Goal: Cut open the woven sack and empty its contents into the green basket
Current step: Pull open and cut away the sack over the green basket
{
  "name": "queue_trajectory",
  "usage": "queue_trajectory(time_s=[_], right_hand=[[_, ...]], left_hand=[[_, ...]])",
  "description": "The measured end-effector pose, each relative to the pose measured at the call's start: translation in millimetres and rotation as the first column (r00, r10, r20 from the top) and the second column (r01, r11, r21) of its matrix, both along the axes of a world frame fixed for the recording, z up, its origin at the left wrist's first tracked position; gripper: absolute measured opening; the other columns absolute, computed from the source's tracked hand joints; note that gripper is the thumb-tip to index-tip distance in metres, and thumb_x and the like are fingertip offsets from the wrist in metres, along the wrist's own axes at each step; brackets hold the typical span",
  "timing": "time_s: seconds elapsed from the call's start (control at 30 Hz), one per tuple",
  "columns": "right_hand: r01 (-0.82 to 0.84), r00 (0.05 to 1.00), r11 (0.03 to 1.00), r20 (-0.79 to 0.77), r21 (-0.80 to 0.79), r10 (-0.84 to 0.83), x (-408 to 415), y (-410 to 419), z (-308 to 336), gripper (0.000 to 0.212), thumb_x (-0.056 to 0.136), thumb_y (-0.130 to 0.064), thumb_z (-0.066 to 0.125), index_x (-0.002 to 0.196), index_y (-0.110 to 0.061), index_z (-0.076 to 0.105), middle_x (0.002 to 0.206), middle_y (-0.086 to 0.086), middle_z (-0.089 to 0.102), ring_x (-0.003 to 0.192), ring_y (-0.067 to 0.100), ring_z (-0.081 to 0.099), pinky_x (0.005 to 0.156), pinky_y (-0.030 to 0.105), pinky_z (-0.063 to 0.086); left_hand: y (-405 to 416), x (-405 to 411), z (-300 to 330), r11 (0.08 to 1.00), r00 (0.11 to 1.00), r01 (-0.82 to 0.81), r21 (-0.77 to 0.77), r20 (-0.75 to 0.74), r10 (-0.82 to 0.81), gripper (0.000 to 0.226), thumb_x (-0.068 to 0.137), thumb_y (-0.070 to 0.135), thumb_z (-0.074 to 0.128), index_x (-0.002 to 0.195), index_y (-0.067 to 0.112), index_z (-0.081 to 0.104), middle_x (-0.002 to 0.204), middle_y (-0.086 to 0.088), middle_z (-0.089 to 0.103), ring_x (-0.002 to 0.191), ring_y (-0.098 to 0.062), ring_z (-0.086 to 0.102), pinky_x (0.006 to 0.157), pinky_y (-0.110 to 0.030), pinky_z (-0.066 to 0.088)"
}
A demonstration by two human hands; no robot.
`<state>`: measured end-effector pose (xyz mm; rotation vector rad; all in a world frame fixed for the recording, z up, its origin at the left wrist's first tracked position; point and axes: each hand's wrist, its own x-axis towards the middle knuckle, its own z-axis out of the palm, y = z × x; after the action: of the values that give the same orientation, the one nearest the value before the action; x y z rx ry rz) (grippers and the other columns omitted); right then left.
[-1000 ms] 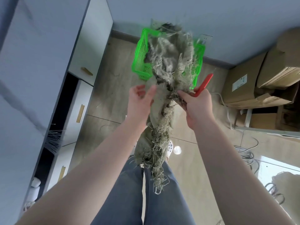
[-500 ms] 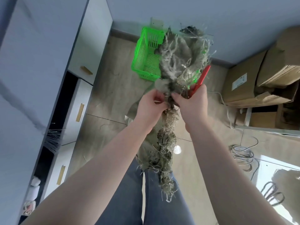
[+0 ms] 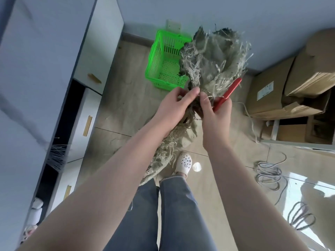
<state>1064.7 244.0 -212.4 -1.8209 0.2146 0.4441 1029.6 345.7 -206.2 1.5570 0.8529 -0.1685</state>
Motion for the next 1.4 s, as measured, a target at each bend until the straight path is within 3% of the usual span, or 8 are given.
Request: queue_trajectory(time_s=[0.13, 0.33, 0.47, 0.6, 0.8, 1.0, 1.2, 1.4], right_hand=[[-0.019, 1.0, 0.999, -0.018, 0.03, 0.02, -2.2, 8.3, -0.5, 0.062, 0.069, -0.041, 0.074, 0.119, -0.012, 0.051, 0.114, 0.005, 0.066, 0.104, 0.014, 0.066, 0.091, 0.037, 0.056], [0.012, 1.0, 0.991, -0.019, -0.136, -0.015, 21.1, -4.9, -0.4, 0.039, 0.076, -0.02, 0.076, 0.099, -0.019, 0.045, 0.102, 0.005, 0.063, 0.093, 0.025, 0.065, 0.081, 0.052, 0.056], [-0.018, 0.999, 0.991, 0.034, -0.129, 0.022, 14.0, -2.9, 13.5, 0.041, 0.081, -0.046, 0.073, 0.085, -0.027, 0.037, 0.085, -0.006, 0.049, 0.075, 0.009, 0.052, 0.073, 0.031, 0.05], [-0.084, 0.991, 0.984, 0.092, -0.159, 0.099, -3.1, 9.6, 12.3, 0.051, 0.077, -0.038, 0.078, 0.097, -0.015, 0.037, 0.084, -0.007, 0.047, 0.07, 0.004, 0.049, 0.064, 0.018, 0.044], [-0.038, 0.982, 0.98, 0.174, -0.193, 0.072, 9.0, 15.4, 4.6, 0.026, 0.089, -0.014, 0.062, 0.098, -0.015, 0.037, 0.083, -0.01, 0.046, 0.07, -0.001, 0.048, 0.07, 0.022, 0.042], [-0.029, 0.982, 0.989, 0.179, -0.146, 0.055, 4.8, 13.0, -2.9, 0.028, 0.09, -0.026, 0.064, 0.094, -0.014, 0.039, 0.079, -0.008, 0.043, 0.064, 0.001, 0.043, 0.061, 0.016, 0.036], [-0.036, 0.957, 0.986, 0.279, -0.163, 0.081, 11.3, 10.1, 1.6, 0.027, 0.088, -0.016, 0.066, 0.087, -0.015, 0.039, 0.072, -0.009, 0.039, 0.057, -0.002, 0.039, 0.059, 0.013, 0.037], [0.059, 0.971, 0.996, 0.236, -0.065, -0.042, 16.0, 6.6, 2.3, 0.031, 0.088, -0.009, 0.064, 0.082, -0.024, 0.037, 0.072, -0.007, 0.042, 0.06, 0.004, 0.04, 0.061, 0.018, 0.04]], left_hand=[[-2.6, 5.5, -1.2, 0.996, 0.999, -0.023, 0.09, 0.029, 0.02, 0.039, 0.101, 0.038, 0.043, 0.107, 0.007, 0.066, 0.108, -0.009, 0.07, 0.1, -0.023, 0.062, 0.088, -0.036, 0.045], [-1.5, -7.7, -12.1, 0.949, 0.99, -0.096, 0.301, 0.128, 0.059, 0.036, 0.101, 0.028, 0.045, 0.086, -0.002, 0.058, 0.076, -0.016, 0.062, 0.074, -0.031, 0.056, 0.065, -0.04, 0.04], [-3.6, -6.2, -9.7, 0.947, 0.98, -0.169, 0.272, 0.148, 0.132, 0.033, 0.1, 0.026, 0.047, 0.083, -0.001, 0.056, 0.069, -0.009, 0.056, 0.068, -0.026, 0.05, 0.061, -0.037, 0.034], [-5.6, 0.1, -5.2, 0.96, 0.98, -0.188, 0.207, 0.097, 0.171, 0.035, 0.099, 0.022, 0.047, 0.065, 0.017, 0.042, 0.059, 0.003, 0.043, 0.058, -0.016, 0.039, 0.06, -0.033, 0.028], [-10.4, 1.9, 0.3, 0.987, 0.989, -0.146, 0.062, -0.002, 0.147, 0.048, 0.093, 0.056, 0.047, 0.095, 0.012, 0.064, 0.093, 0.0, 0.068, 0.091, -0.02, 0.063, 0.086, -0.038, 0.047], [-9.3, 11.7, -0.9, 0.977, 0.999, -0.045, 0.206, 0.007, 0.045, 0.039, 0.1, 0.037, 0.045, 0.09, 0.003, 0.062, 0.099, -0.022, 0.069, 0.099, -0.036, 0.062, 0.078, -0.038, 0.044], [-4.8, 0.8, -6.3, 0.951, 0.994, -0.018, 0.309, 0.105, -0.015, 0.04, 0.101, 0.034, 0.045, 0.063, 0.022, 0.038, 0.057, 0.0, 0.05, 0.063, -0.031, 0.052, 0.053, -0.029, 0.027], [7.2, -6.7, -16.6, 0.929, 0.988, -0.089, 0.36, 0.147, 0.037, 0.039, 0.101, 0.037, 0.044, 0.068, 0.018, 0.04, 0.055, 0.007, 0.041, 0.047, -0.006, 0.04, 0.047, -0.024, 0.028]])
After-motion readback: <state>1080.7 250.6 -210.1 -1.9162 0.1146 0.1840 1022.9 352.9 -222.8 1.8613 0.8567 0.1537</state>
